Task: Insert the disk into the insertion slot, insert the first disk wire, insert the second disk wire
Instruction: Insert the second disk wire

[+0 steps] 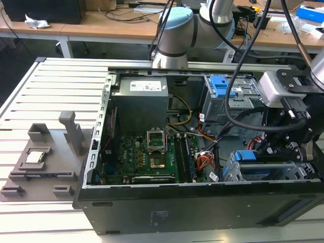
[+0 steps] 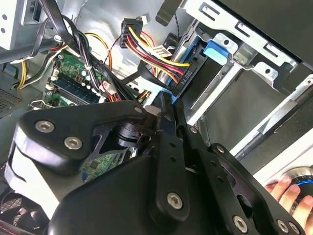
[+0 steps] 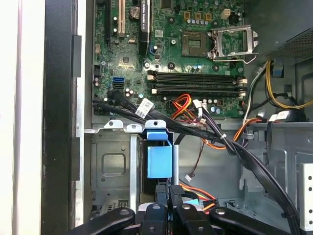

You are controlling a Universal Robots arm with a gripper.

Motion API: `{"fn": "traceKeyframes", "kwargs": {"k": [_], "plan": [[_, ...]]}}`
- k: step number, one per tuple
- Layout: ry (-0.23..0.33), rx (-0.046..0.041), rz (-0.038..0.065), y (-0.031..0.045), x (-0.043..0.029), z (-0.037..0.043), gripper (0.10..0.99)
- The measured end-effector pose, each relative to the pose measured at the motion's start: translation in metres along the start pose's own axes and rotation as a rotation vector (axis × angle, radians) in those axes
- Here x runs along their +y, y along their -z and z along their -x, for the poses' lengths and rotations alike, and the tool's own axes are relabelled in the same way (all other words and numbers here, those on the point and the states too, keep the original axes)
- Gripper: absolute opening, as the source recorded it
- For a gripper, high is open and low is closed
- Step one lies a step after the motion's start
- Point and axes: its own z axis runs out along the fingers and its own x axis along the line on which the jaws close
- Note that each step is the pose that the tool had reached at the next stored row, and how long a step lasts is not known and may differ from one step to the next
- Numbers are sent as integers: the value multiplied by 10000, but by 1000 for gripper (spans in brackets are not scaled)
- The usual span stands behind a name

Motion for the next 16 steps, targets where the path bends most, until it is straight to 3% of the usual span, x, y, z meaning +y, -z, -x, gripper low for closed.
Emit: {"fn": "traceKeyframes", "kwargs": {"k": [3,4,8,10,12,16], "plan": [[0,3,0,-1,0,0,157],[0,-1,0,22,1,3,220],[0,7,0,145,10,63,208],[-1,15,0,202,14,102,106],[-1,28,0,295,19,148,106],[-2,30,0,400,24,163,106]]}}
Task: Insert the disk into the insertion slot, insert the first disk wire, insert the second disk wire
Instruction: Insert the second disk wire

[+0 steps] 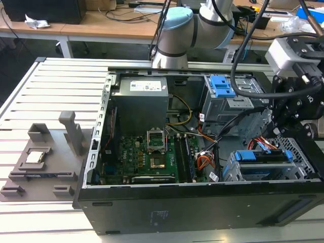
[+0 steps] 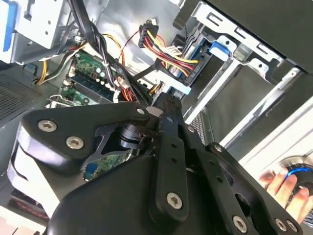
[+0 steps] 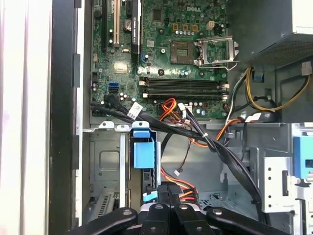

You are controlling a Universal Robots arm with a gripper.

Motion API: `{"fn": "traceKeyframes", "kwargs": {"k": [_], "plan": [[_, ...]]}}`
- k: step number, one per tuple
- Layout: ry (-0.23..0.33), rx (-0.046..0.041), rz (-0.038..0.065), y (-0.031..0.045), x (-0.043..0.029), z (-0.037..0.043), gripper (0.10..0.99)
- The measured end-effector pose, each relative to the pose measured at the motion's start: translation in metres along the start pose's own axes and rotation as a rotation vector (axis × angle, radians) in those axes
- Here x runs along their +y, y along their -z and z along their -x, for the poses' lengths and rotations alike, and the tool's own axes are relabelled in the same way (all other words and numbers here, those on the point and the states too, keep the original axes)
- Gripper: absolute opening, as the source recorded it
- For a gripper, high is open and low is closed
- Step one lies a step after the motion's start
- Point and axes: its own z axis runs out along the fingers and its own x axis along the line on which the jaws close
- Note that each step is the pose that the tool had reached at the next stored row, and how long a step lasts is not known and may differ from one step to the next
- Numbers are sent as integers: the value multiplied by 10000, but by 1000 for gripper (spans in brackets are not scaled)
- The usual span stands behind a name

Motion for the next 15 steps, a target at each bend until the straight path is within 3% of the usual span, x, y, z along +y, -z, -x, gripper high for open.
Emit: {"fn": "traceKeyframes", "kwargs": {"k": [2,3,4,5,9,15], "plan": [[-3,59,1,31,2,4,106],[-9,171,2,38,2,4,106],[-25,467,3,46,3,5,106],[-28,530,4,51,3,6,106],[-28,532,4,145,7,16,106],[-28,533,4,151,8,16,106]]}}
